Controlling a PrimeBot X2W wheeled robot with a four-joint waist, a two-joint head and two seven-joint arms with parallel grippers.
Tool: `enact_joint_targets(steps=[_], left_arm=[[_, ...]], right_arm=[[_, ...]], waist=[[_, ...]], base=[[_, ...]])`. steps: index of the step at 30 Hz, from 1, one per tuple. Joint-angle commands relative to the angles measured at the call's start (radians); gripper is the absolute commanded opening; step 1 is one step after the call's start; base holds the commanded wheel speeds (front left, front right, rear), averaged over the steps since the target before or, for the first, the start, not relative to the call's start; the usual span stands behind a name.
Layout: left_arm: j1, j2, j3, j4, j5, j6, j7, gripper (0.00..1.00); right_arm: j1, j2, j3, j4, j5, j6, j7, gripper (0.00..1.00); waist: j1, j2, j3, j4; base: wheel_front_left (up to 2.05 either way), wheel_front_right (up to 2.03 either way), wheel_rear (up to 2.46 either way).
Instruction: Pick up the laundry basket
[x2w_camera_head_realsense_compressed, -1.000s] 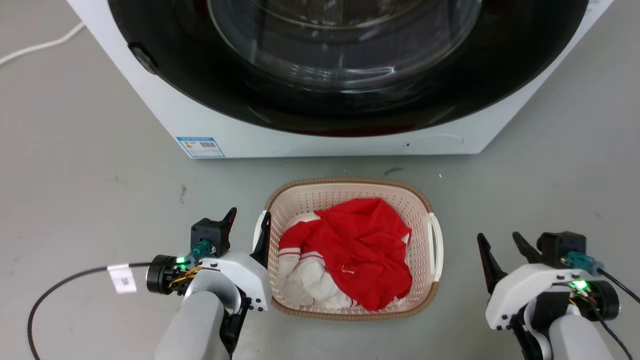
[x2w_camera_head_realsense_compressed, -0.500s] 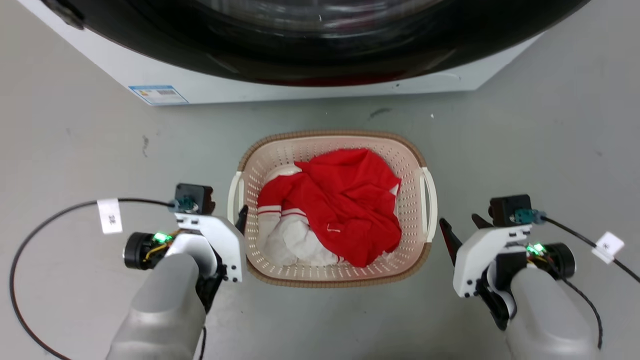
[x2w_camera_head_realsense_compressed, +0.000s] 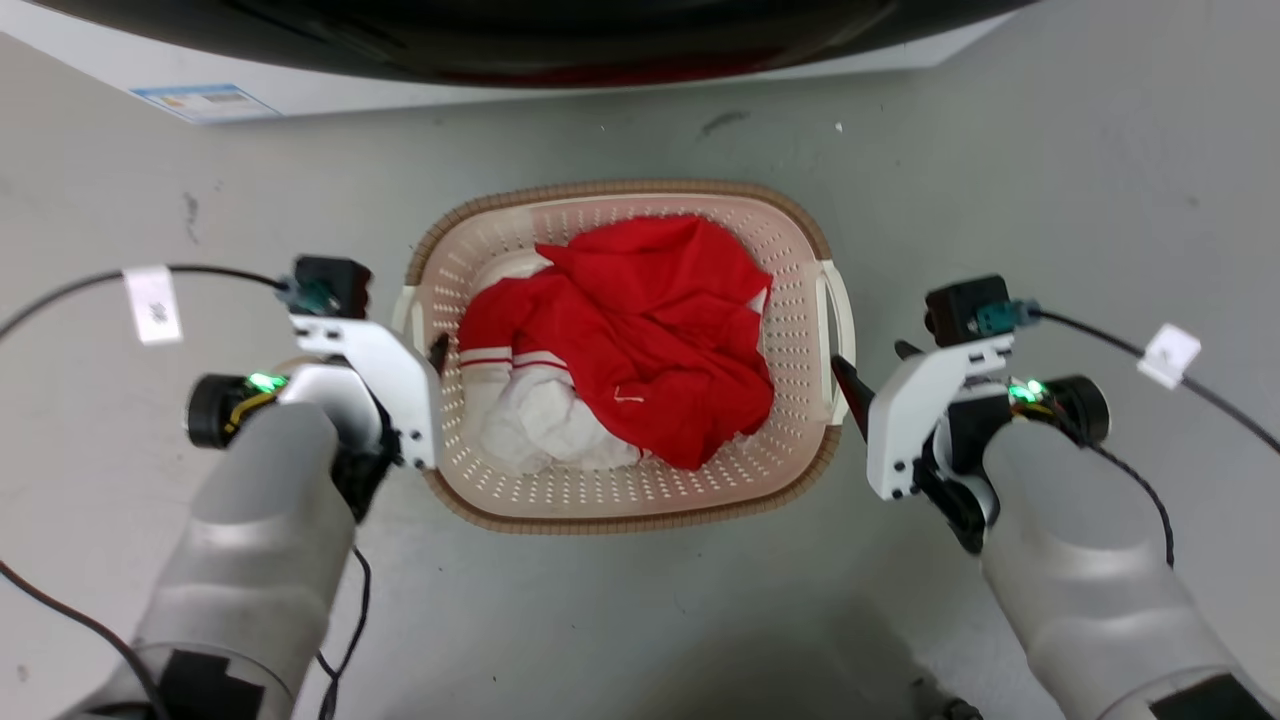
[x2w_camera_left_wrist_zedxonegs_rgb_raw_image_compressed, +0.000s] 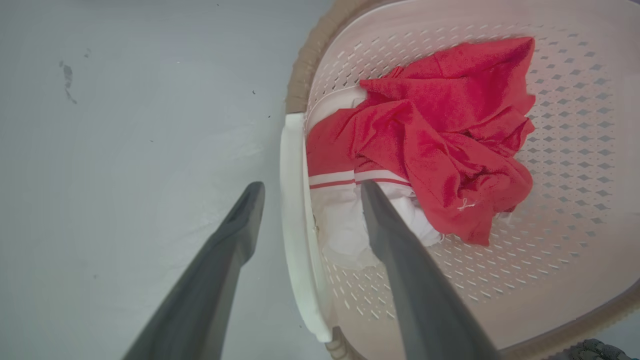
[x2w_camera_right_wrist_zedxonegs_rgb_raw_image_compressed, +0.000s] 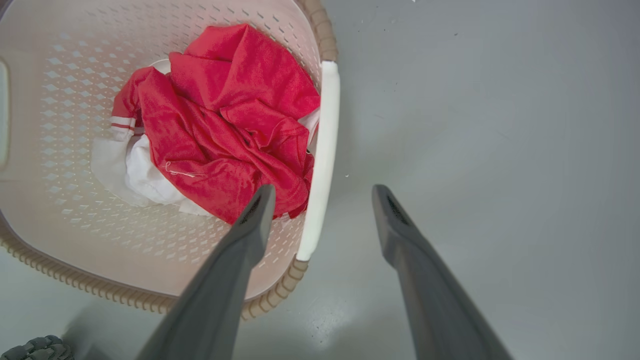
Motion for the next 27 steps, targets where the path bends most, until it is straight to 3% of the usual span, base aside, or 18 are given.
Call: enact_joint_targets(steps=[1,15,27], left_arm=[[-0.019,0.015,-0.003,0.0,-0.012,0.001,0.011,1.0],[-0.102,0.108,-0.087,0.018,-0.144,0.002,0.167,1.0],[-0.144,0.119,-0.133,0.039,-0.187,0.002,0.2,1.0]], right_arm=[[-0.028,0.002,0.013,0.008,0.017,-0.001,0.007,1.0],[-0.165,0.001,0.204,0.091,0.18,-0.001,0.105,1.0],[-0.219,0.002,0.319,0.118,0.293,-0.001,0.126,1.0]], waist=[[-0.0001,0.0,0.025,-0.013],[-0.0001,0.0,0.115,-0.03],[-0.0001,0.0,0.152,-0.033]], base=[[0.0,0.0,0.0],[0.0,0.0,0.0],[0.0,0.0,0.0]])
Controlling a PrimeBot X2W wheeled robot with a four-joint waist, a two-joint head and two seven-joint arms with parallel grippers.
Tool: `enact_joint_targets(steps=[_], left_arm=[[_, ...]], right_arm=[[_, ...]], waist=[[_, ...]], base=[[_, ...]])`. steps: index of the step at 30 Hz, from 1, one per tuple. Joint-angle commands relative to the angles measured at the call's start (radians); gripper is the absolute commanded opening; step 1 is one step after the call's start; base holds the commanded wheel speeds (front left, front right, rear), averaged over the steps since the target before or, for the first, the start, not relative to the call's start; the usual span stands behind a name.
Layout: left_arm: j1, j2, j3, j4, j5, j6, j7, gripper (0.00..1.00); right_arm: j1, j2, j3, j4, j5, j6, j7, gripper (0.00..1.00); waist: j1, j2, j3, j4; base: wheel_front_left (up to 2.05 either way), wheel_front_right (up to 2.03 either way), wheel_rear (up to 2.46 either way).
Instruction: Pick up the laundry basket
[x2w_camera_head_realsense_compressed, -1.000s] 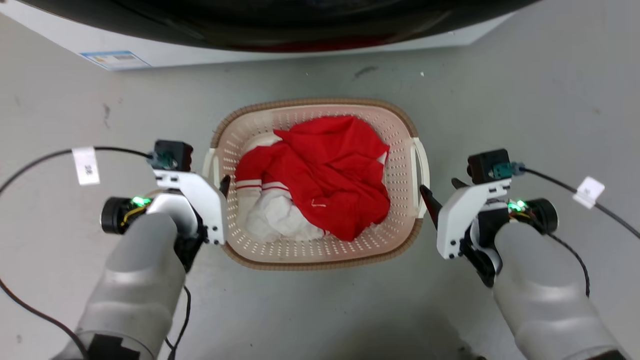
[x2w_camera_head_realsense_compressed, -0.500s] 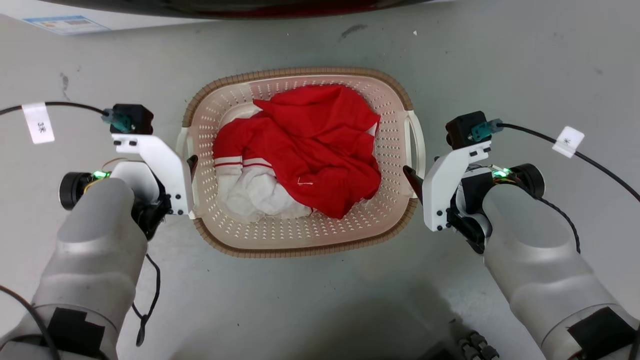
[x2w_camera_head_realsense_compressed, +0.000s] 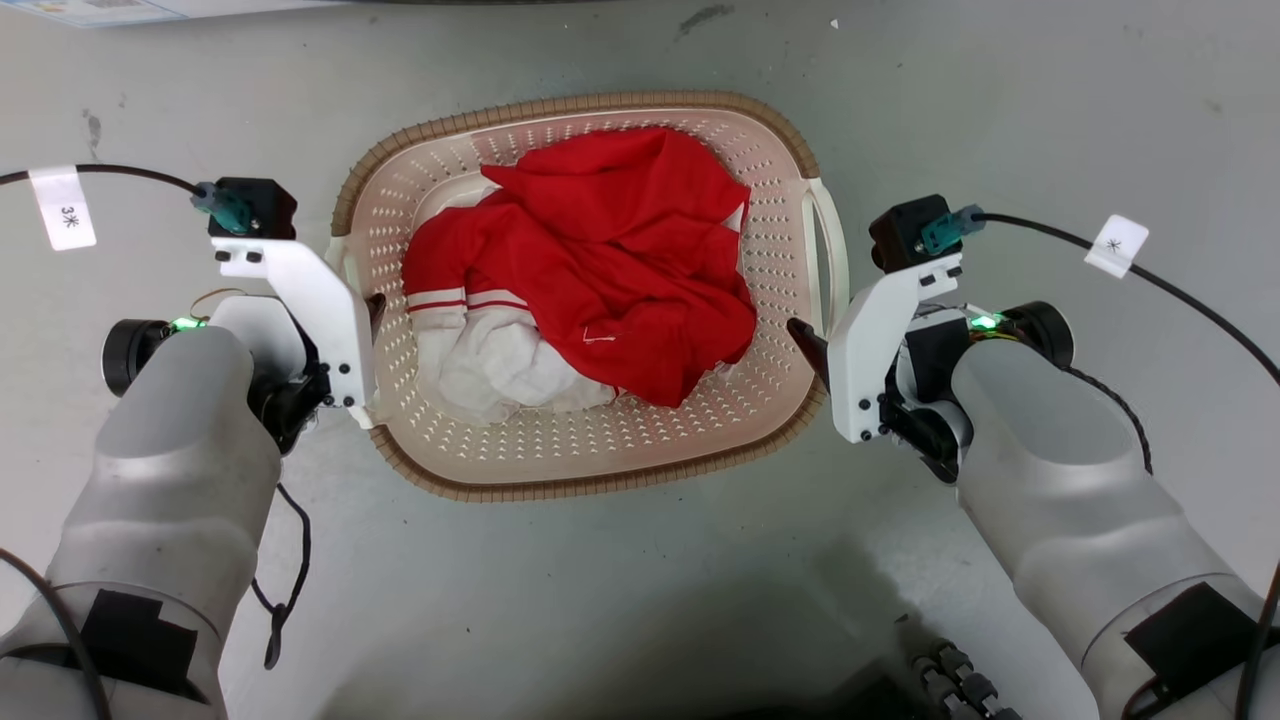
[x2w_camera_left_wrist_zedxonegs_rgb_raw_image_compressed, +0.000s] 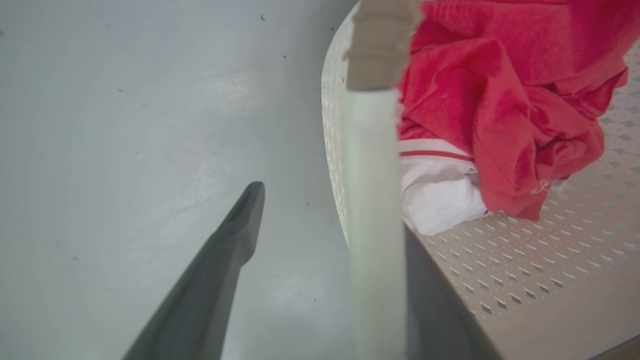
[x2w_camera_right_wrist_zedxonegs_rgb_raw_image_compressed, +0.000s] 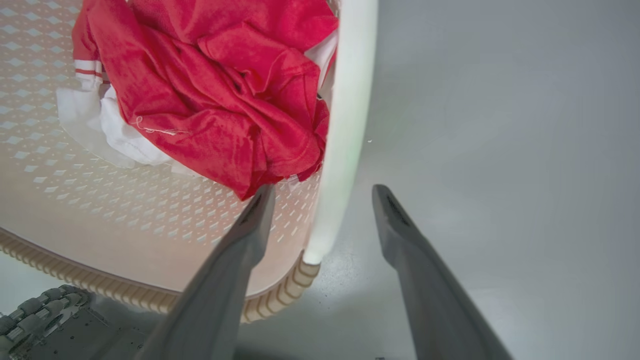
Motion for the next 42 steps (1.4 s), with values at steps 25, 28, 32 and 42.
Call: enact_joint_targets(steps=[25,28,32,42], left_arm=[[-0.01,-0.01,-0.092,0.006,-0.114,0.003,0.049,0.0],[0.001,-0.02,-0.101,0.014,-0.131,0.002,0.066,0.0],[0.021,-0.049,-0.113,0.03,-0.158,0.002,0.097,0.0],[0.102,-0.117,-0.141,0.051,-0.227,0.0,0.194,0.0]], right_arm=[[-0.043,-0.001,0.148,0.059,0.177,-0.001,0.078,0.0],[-0.029,-0.001,0.159,0.071,0.194,-0.001,0.116,0.0],[-0.002,0.0,0.173,0.09,0.221,-0.001,0.189,0.0],[0.061,0.005,0.179,0.121,0.268,0.0,0.355,0.0]], waist=[[-0.0001,0.0,-0.032,0.005],[-0.0001,0.0,-0.066,0.012],[-0.0001,0.0,-0.133,0.023],[-0.0001,0.0,-0.321,0.052]], base=[[0.0,0.0,0.0],[0.0,0.0,0.0],[0.0,0.0,0.0],[0.0,0.0,0.0]])
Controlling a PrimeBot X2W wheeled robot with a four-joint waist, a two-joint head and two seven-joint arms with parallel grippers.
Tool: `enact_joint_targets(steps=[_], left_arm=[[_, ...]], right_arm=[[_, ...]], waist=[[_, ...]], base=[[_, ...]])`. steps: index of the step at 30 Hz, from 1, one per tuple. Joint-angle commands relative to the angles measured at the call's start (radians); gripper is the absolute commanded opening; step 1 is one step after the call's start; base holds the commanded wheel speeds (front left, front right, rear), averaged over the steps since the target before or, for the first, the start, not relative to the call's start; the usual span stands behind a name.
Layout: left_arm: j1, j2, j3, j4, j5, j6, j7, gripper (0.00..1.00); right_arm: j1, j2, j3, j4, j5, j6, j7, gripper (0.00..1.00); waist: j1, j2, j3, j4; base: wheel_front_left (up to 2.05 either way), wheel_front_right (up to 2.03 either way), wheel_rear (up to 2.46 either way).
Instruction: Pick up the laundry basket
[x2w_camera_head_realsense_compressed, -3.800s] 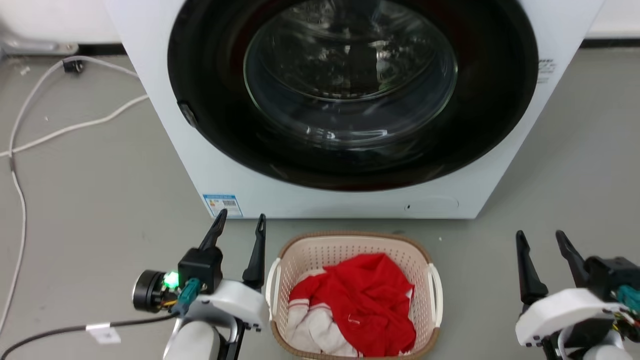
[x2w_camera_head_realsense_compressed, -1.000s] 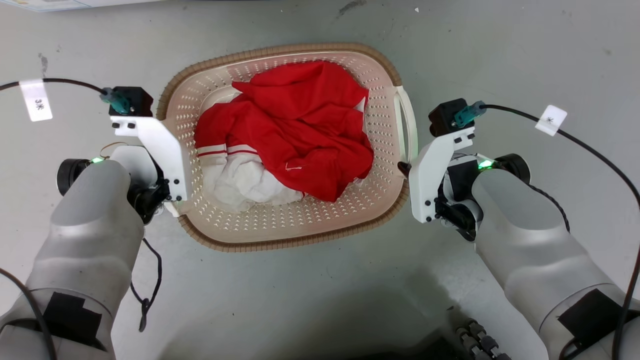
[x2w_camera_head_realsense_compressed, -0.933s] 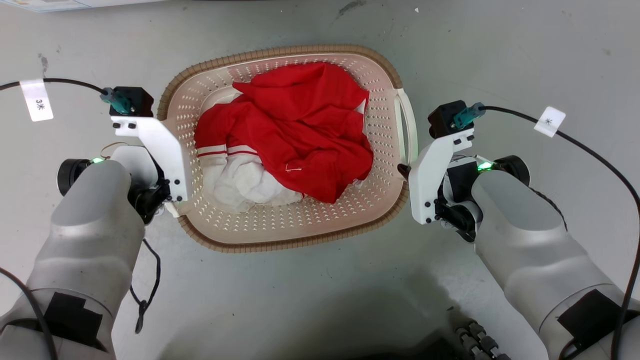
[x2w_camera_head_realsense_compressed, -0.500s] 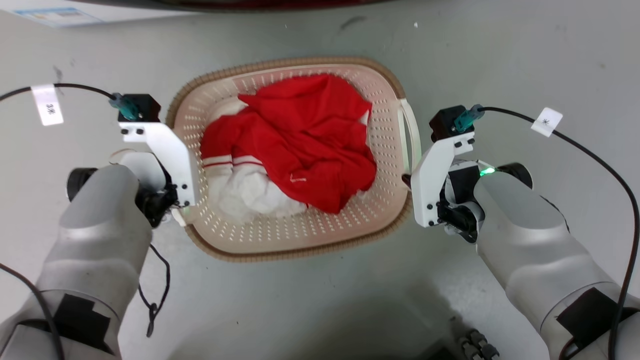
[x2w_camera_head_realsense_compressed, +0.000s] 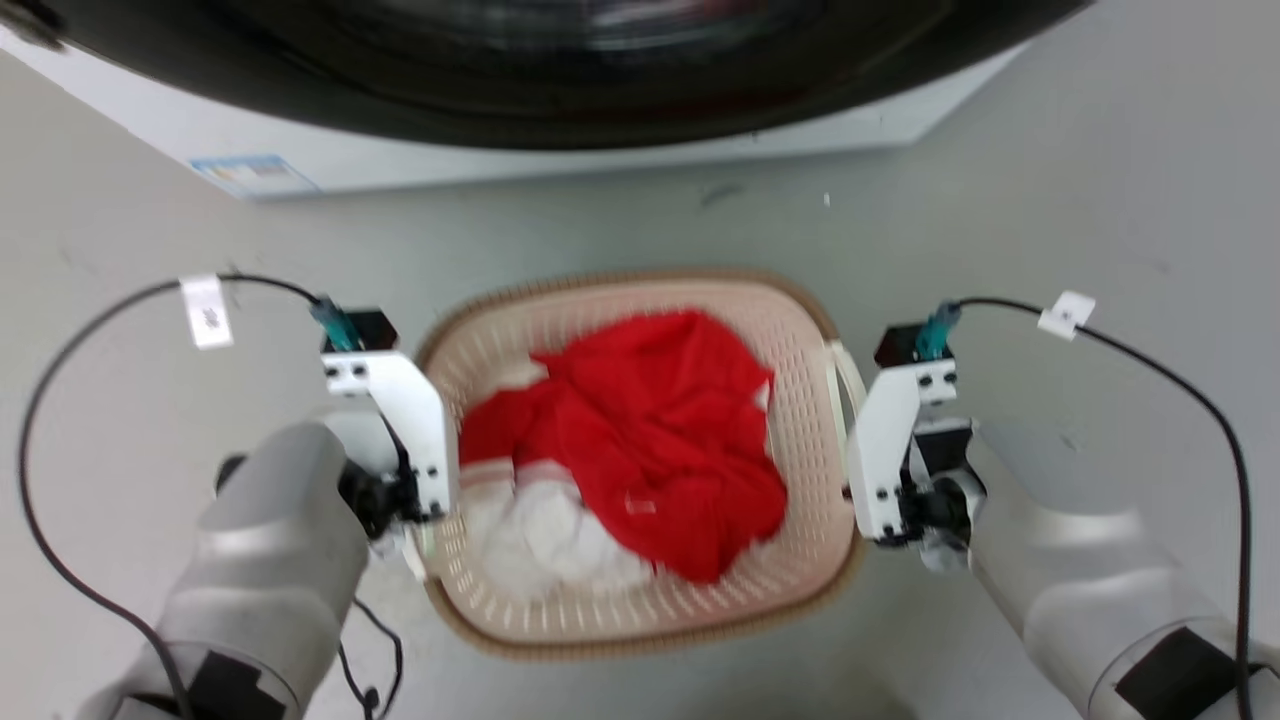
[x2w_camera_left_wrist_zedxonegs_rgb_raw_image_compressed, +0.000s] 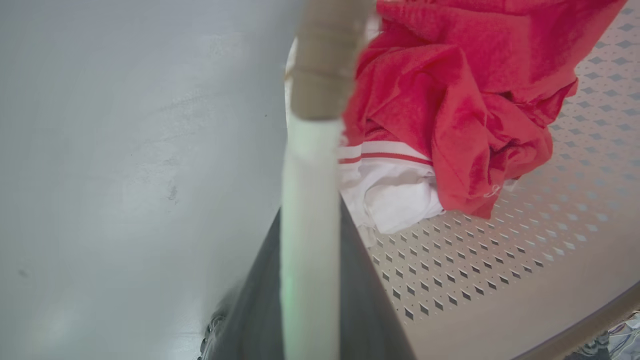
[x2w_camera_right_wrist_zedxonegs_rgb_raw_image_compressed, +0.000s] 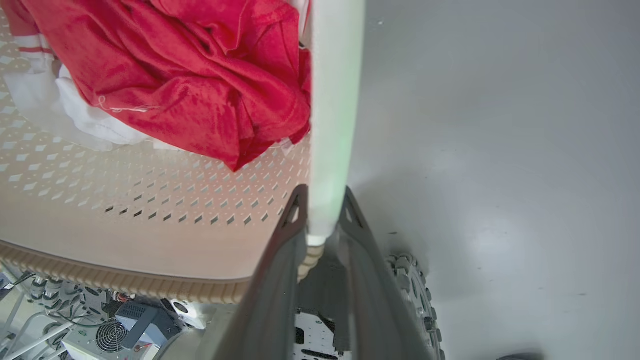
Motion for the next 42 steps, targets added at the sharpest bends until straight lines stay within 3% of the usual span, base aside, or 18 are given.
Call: enact_joint_targets(steps=[1,17,32,42], left_arm=[[0.016,-0.021,-0.009,-0.005,-0.013,-0.005,0.017,0.0],[0.114,-0.063,-0.046,-0.005,-0.1,-0.009,0.158,0.0],[0.209,-0.074,-0.079,0.002,-0.137,-0.009,0.145,0.0],[0.261,-0.082,-0.093,0.007,-0.164,-0.009,0.142,0.0]], right_arm=[[0.018,0.009,0.002,0.002,0.007,0.0,0.021,0.0],[0.101,-0.011,-0.03,0.009,-0.002,0.001,0.172,0.0],[0.211,-0.006,-0.1,0.011,-0.045,0.001,0.297,0.0],[0.27,0.005,-0.163,0.01,-0.09,0.001,0.338,0.0]], waist=[[0.0,0.0,-0.078,0.02],[0.0,0.0,-0.317,0.065],[0.0,0.0,-0.519,0.033],[0.0,0.0,-0.587,0.011]], base=[[0.0,0.0,0.0],[0.0,0.0,0.0],[0.0,0.0,0.0],[0.0,0.0,0.0]])
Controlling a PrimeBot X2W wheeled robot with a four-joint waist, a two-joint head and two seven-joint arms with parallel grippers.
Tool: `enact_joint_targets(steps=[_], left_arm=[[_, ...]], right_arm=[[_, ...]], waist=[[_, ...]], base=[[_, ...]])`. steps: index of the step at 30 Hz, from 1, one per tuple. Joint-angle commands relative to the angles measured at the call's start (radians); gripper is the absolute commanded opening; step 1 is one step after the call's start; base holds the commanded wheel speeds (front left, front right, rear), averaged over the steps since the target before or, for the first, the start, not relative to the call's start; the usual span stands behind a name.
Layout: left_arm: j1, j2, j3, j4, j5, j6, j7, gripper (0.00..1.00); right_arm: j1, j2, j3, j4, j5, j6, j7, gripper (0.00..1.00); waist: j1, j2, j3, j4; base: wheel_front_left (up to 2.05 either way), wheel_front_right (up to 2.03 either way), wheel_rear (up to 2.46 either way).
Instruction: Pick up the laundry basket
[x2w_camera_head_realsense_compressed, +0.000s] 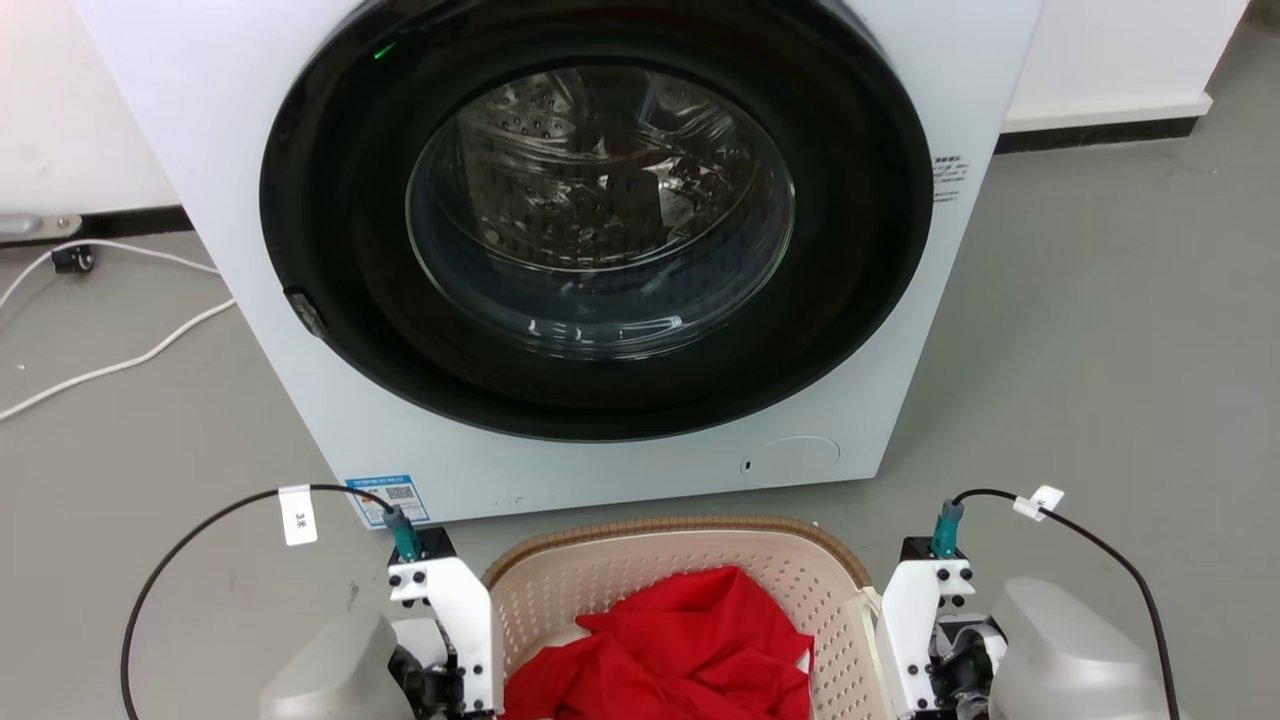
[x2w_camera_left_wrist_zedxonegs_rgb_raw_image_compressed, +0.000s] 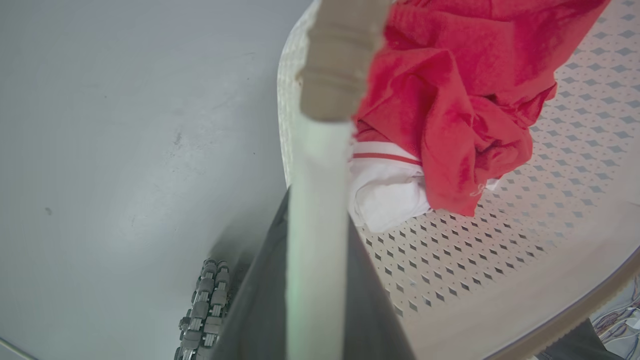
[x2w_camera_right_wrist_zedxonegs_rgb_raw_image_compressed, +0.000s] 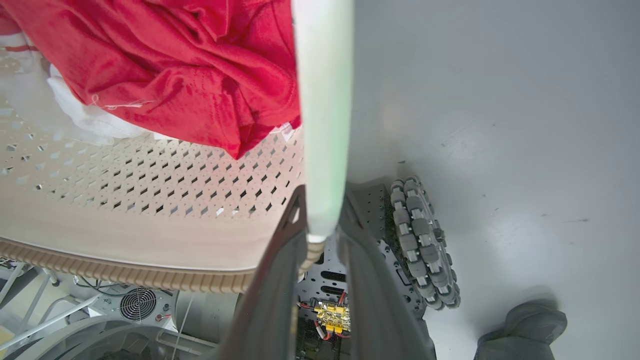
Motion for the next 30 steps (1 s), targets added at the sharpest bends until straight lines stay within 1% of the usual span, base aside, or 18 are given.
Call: enact_joint_targets(steps=[1,11,21,30], left_arm=[[0.006,-0.024,0.0,-0.012,-0.015,-0.013,-0.002,0.0],[0.044,-0.049,-0.016,-0.008,-0.038,-0.014,0.016,0.0],[0.056,-0.054,-0.029,-0.004,-0.052,-0.014,0.006,0.0],[0.045,-0.058,-0.036,0.003,-0.068,-0.014,-0.001,0.0]], right_arm=[[0.023,0.017,-0.007,-0.004,-0.01,0.003,0.007,0.0],[0.042,0.024,-0.074,-0.005,-0.067,0.003,0.017,0.0],[0.046,0.027,-0.127,-0.006,-0.12,0.003,0.022,0.0],[0.037,0.028,-0.114,-0.006,-0.1,0.003,0.016,0.0]], waist=[[0.0002,0.0,-0.007,-0.003],[0.0002,0.0,-0.047,0.004],[0.0002,0.0,-0.056,0.003],[0.0002,0.0,-0.054,0.006]], base=[[0.0,0.0,0.0],[0.0,0.0,0.0],[0.0,0.0,0.0],[0.0,0.0,0.0]])
